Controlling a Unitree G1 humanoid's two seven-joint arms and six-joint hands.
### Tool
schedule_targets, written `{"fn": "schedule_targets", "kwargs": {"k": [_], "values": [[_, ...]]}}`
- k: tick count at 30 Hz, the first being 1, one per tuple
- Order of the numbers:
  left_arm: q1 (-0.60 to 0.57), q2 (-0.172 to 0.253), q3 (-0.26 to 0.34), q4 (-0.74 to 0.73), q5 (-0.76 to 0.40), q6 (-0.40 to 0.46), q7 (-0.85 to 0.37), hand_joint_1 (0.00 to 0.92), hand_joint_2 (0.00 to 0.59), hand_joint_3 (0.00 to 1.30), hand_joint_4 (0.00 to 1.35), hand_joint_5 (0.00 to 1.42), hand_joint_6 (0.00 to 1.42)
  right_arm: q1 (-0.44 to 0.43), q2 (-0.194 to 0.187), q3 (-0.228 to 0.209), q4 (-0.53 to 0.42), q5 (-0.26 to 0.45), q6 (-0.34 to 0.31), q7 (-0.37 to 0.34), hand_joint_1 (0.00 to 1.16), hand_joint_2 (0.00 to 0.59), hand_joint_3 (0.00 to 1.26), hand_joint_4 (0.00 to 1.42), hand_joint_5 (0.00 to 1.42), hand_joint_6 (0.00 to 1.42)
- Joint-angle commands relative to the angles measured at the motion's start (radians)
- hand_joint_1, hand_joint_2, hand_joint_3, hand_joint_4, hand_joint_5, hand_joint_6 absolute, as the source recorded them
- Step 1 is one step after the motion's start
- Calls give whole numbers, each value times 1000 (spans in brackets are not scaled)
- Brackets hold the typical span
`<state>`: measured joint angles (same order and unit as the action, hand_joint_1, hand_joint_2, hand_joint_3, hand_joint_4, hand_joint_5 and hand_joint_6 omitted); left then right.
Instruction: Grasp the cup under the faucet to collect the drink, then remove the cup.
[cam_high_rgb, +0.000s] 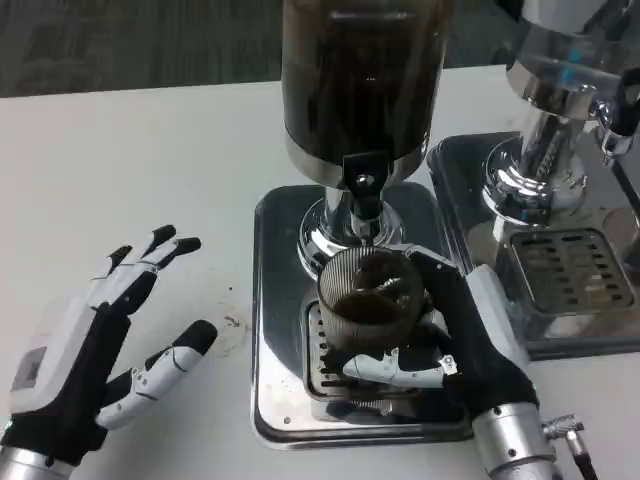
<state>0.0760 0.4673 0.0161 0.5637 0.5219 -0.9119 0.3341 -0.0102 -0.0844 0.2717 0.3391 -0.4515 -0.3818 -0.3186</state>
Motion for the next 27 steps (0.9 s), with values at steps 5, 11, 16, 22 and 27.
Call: {"fn": "schedule_targets", "kwargs": {"k": [5,11,16,22,27], "values": [[-22,15,-14,21,2,-6,5,0,188,219,0,147,27,47,-2,-17,-71,0,-27,-20,1117,95,580,680,732,841],[-21,19,-20,16,11,-7,6,0,188,219,0,143,26,84,-16,-24,-139,1,-23,5,1116,95,580,690,742,845],[-14,36,-26,-1,22,-3,6,0,185,151,0,122,13,138,-36,-21,-231,-8,-8,45,1116,95,592,690,746,860],[2,100,-42,-69,35,27,-61,0,179,0,0,1,0,178,-54,-28,-316,25,-5,122,1106,101,594,699,746,863],[44,157,-33,-176,47,34,-106,0,179,0,0,0,0,224,-69,-32,-403,40,1,175,1103,102,594,700,746,864]]}}
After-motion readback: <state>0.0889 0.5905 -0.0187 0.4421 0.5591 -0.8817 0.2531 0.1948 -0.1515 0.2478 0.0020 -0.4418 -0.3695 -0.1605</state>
